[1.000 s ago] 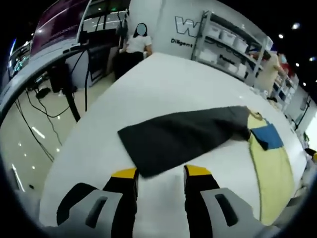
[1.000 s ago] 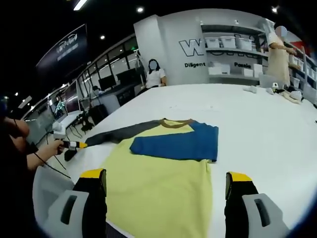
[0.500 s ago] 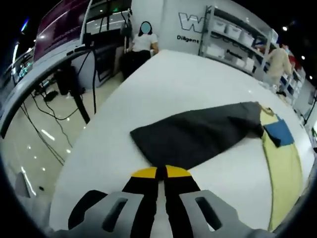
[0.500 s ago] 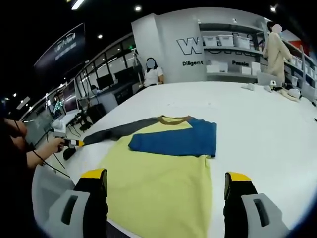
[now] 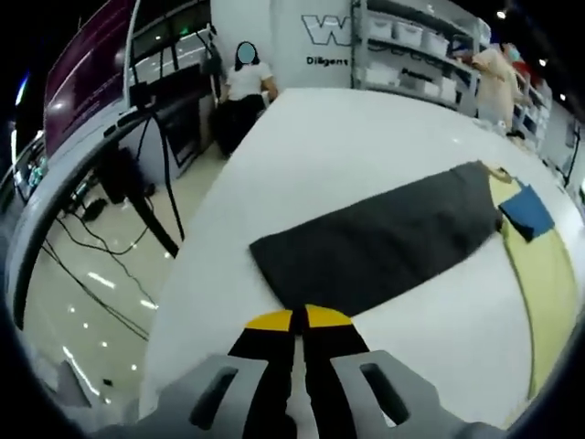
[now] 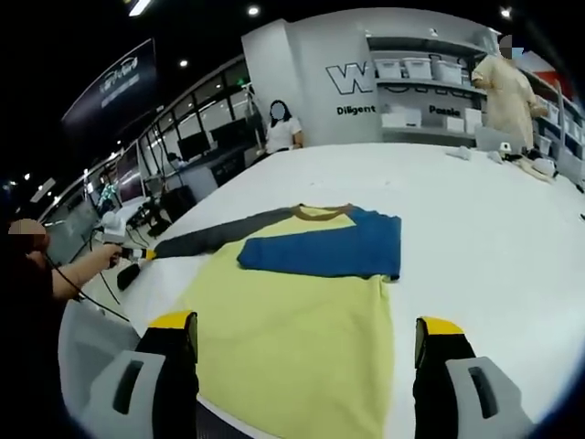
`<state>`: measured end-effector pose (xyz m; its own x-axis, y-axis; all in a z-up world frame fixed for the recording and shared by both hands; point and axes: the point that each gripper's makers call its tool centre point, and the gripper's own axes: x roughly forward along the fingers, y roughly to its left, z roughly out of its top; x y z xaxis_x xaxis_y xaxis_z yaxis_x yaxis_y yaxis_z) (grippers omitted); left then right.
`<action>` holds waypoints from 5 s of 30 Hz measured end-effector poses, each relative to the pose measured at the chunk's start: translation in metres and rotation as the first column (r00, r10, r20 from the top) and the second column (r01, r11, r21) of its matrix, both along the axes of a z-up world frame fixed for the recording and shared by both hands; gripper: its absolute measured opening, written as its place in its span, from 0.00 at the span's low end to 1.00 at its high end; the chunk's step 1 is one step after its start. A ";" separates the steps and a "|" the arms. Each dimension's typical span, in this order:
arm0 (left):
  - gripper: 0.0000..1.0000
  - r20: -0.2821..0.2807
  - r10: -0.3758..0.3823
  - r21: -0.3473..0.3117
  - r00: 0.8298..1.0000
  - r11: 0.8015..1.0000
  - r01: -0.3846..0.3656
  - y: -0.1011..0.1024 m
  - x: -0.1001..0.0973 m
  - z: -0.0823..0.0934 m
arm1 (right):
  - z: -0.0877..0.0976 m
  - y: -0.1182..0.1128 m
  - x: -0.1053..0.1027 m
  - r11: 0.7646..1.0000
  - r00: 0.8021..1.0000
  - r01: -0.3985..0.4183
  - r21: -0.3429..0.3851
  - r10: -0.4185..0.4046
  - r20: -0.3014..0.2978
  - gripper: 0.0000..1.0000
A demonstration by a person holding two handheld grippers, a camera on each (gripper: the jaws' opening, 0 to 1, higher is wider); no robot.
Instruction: Fold the garment on the visible template until the final outline fits inside the template.
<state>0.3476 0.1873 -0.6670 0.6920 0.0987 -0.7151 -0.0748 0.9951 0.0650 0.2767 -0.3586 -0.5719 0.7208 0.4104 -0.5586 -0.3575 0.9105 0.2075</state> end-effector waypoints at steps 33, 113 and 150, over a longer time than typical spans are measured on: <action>0.00 0.061 -0.059 0.068 0.996 0.996 0.055 -0.004 0.020 0.029 | -0.005 0.003 -0.002 1.000 1.000 -0.016 -0.011 0.016 -0.014 0.99; 0.00 0.269 -0.593 -0.019 0.759 0.785 0.619 -0.317 0.115 0.126 | -0.021 0.011 -0.022 0.997 0.997 -0.062 -0.034 0.060 -0.050 0.99; 0.00 0.347 -0.737 0.002 0.580 0.619 0.785 -0.465 0.107 0.149 | -0.028 0.000 -0.030 0.997 0.996 -0.048 -0.063 0.043 -0.075 0.99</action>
<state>0.4541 -0.2781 -0.5185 0.6339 -0.6429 -0.4299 0.7240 0.6888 0.0373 0.2471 -0.3589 -0.5999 0.6580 0.4029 -0.6362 -0.3848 0.9061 0.1759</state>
